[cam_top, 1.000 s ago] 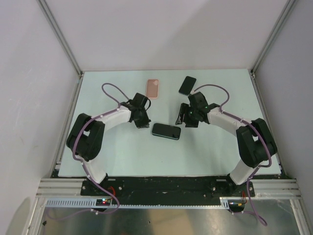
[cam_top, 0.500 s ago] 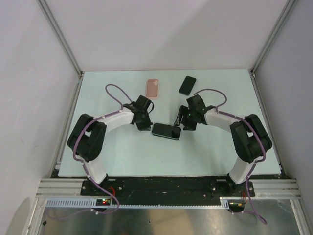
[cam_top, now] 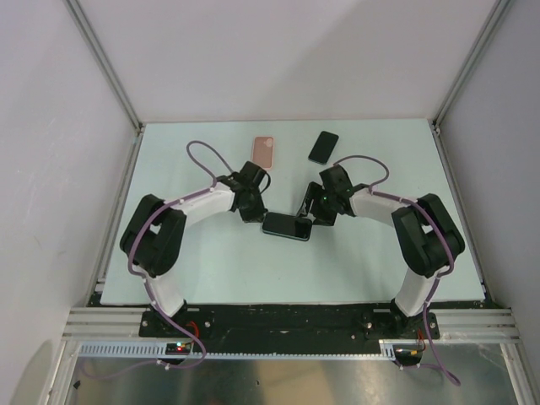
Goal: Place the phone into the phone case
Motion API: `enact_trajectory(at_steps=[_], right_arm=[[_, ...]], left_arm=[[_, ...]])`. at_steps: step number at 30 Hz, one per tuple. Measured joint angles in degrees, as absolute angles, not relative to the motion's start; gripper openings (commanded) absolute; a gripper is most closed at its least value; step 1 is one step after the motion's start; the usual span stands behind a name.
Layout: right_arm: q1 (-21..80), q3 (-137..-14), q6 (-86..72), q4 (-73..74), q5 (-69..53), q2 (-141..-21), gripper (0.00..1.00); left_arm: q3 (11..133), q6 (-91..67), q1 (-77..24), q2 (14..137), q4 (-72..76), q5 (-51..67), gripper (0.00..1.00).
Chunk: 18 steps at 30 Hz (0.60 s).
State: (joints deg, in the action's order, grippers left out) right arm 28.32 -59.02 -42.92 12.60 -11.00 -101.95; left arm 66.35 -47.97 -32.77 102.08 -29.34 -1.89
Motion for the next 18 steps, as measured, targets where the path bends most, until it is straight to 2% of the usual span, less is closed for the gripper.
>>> enact_trajectory(at_steps=[18], right_arm=[[28.3,-59.0,-42.7,11.9,-11.0,-102.1,0.7]], left_arm=[[70.3,-47.9,-34.3,104.6,-31.1,-2.8,0.0]])
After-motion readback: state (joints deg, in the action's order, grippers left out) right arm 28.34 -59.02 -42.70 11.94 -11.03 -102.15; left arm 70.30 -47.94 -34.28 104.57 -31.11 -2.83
